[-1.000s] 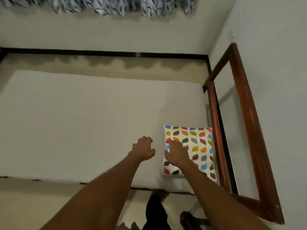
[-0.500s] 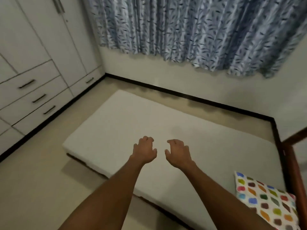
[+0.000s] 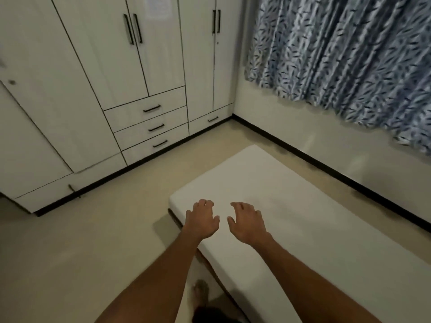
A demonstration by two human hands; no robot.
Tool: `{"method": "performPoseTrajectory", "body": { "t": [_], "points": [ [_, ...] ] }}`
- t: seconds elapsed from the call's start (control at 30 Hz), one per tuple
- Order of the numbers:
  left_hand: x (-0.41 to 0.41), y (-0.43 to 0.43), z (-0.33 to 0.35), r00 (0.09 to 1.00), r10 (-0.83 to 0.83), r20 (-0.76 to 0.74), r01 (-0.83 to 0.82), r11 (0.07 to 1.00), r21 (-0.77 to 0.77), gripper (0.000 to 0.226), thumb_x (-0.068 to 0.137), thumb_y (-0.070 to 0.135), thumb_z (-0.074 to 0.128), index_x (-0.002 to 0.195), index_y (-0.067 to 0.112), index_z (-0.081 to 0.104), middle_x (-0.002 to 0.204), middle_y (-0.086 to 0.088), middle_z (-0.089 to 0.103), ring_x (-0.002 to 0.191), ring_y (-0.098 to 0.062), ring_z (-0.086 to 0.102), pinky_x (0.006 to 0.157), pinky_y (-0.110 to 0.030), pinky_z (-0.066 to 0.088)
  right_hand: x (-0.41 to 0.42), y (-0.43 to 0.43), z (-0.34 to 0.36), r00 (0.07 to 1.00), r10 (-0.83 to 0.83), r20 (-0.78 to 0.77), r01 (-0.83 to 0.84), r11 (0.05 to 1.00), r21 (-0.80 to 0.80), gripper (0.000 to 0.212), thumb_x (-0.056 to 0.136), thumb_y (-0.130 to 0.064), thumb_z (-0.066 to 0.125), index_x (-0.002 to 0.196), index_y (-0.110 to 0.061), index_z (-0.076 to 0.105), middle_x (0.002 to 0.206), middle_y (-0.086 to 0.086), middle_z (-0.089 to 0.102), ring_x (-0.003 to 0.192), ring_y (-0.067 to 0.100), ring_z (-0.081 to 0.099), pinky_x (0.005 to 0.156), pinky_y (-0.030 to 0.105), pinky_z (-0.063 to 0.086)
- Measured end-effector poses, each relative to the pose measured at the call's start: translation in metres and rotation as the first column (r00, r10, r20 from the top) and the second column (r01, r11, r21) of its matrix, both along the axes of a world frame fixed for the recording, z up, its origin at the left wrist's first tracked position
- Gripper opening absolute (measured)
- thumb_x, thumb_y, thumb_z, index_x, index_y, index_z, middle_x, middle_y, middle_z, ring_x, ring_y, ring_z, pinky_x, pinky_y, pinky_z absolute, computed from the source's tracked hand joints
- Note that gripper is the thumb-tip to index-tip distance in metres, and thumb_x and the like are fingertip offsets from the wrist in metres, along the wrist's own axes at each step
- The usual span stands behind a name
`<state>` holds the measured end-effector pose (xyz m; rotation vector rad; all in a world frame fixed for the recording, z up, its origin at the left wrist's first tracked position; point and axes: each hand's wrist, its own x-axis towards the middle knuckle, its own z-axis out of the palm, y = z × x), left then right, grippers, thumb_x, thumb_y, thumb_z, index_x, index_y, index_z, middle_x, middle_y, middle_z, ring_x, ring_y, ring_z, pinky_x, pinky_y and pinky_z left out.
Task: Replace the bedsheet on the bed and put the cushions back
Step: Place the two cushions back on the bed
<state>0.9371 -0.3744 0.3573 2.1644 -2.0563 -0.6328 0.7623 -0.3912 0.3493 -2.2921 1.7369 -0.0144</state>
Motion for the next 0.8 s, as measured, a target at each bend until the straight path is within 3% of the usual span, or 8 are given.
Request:
{"method": "performPoseTrajectory", "body": {
  "t": [0.23, 0.47, 0.8],
  "points": [
    [0.121, -0.098, -0.034, 0.998, 0.058, 0.009, -0.059, 0.995, 0.085, 0.056, 0.102, 0.045, 0.05, 0.151, 0.02, 0.04, 0.154, -0.002, 0.04, 0.14, -0.024, 0.041, 0.111, -0.044, 0.039, 0.116, -0.112, -0.039, 1.0, 0.02, 0.023, -0.022, 0.994, 0.106, 0.058, 0.103, -0.048, 0.041, 0.155, -0.022, 0.037, 0.157, 0.003, 0.045, 0.144, 0.026, 0.041, 0.112, 0.048, 0.037],
    [0.232, -0.208, -0.035, 0.996, 0.09, 0.019, -0.092, 0.982, 0.165, 0.054, 0.101, 0.043, 0.051, 0.149, 0.02, 0.042, 0.151, -0.003, 0.043, 0.137, -0.026, 0.044, 0.11, -0.045, 0.04, 0.223, -0.232, -0.037, 1.0, 0.022, -0.012, -0.019, 0.982, 0.188, 0.057, 0.103, -0.046, 0.044, 0.154, -0.023, 0.038, 0.153, 0.005, 0.048, 0.14, 0.028, 0.045, 0.11, 0.048, 0.038],
    [0.325, -0.367, -0.063, 0.995, -0.094, 0.023, 0.088, 0.974, 0.209, 0.051, 0.102, 0.043, 0.049, 0.147, 0.021, 0.041, 0.149, -0.002, 0.043, 0.137, -0.024, 0.044, 0.109, -0.045, 0.039, 0.305, -0.356, -0.057, 0.989, -0.128, -0.069, 0.141, 0.957, 0.254, 0.056, 0.103, -0.048, 0.041, 0.152, -0.022, 0.039, 0.15, 0.006, 0.05, 0.136, 0.028, 0.047, 0.109, 0.048, 0.037]
  ]
}}
